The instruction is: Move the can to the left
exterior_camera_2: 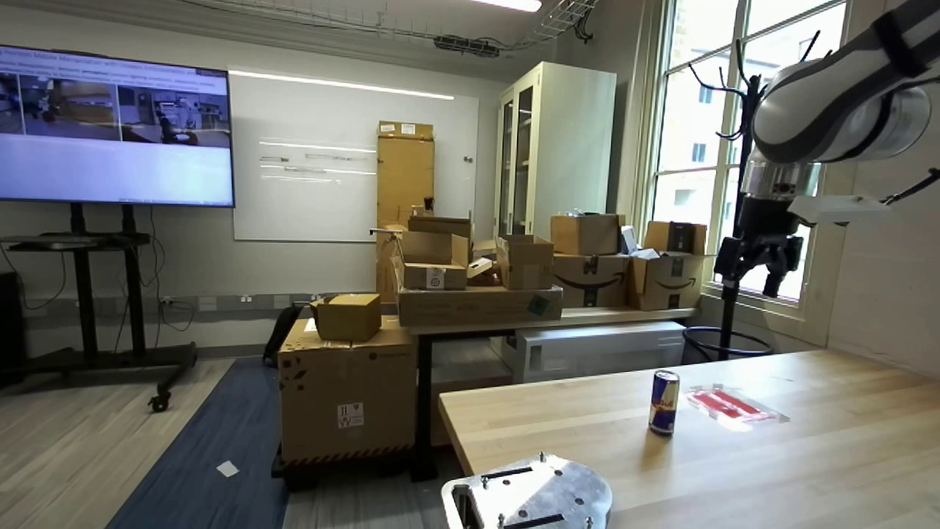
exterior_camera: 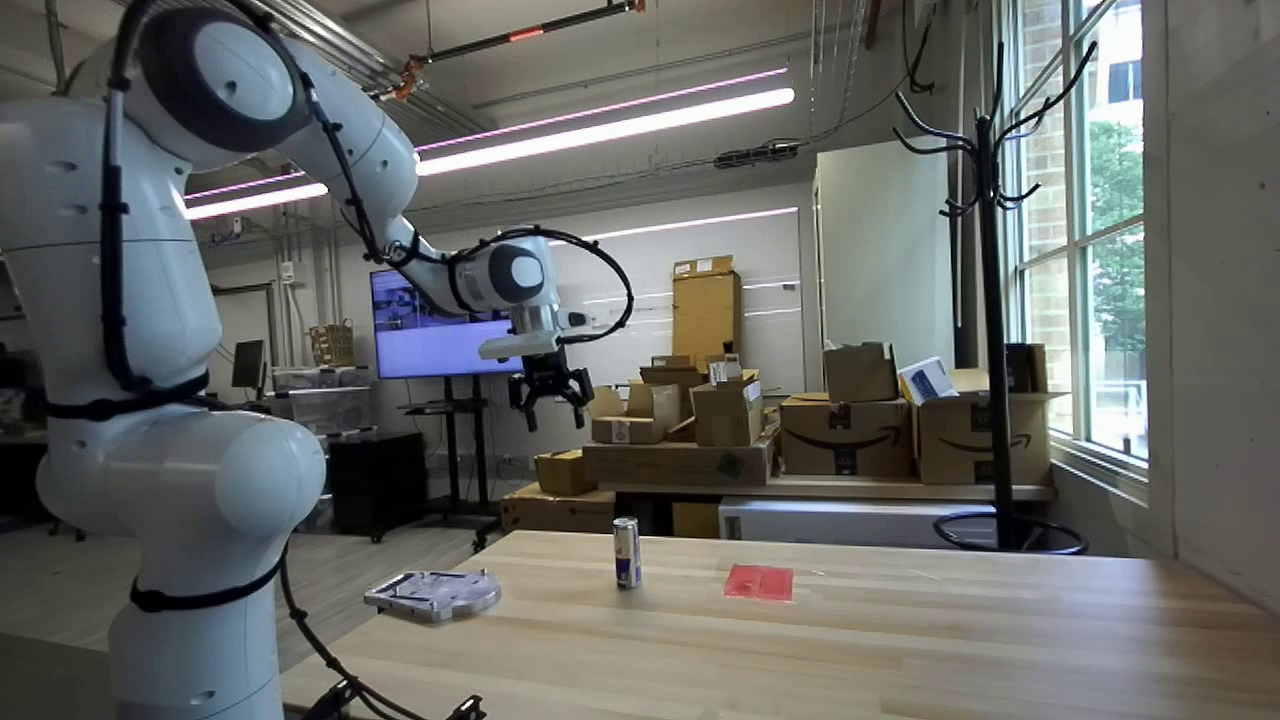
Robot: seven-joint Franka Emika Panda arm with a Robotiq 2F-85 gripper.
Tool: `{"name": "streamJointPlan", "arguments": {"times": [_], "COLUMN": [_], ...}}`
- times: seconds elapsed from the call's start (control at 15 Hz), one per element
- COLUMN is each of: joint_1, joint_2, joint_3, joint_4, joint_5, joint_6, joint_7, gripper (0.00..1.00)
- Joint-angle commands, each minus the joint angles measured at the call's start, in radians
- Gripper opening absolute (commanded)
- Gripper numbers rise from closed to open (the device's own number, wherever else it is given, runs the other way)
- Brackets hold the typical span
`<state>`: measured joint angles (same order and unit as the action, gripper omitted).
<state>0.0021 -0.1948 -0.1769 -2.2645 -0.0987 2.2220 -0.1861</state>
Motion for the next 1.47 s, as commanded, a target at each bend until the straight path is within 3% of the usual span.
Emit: {"name": "streamJointPlan", "arguments": {"times": [0.0,0.93,1.4], "joint_1": [-0.021,-0.125,-0.154], "joint_2": [0.188,0.701,0.881], "joint_3": [0.022,0.069,0.111], "joint_4": [0.158,0.682,0.815], "joint_5": [0.038,0.079,0.097], "joint_6": [0.001,-0.054,-0.06], "joint_7": [-0.052,-0.056,-0.045], "gripper": [1.0,1.0,1.0]}}
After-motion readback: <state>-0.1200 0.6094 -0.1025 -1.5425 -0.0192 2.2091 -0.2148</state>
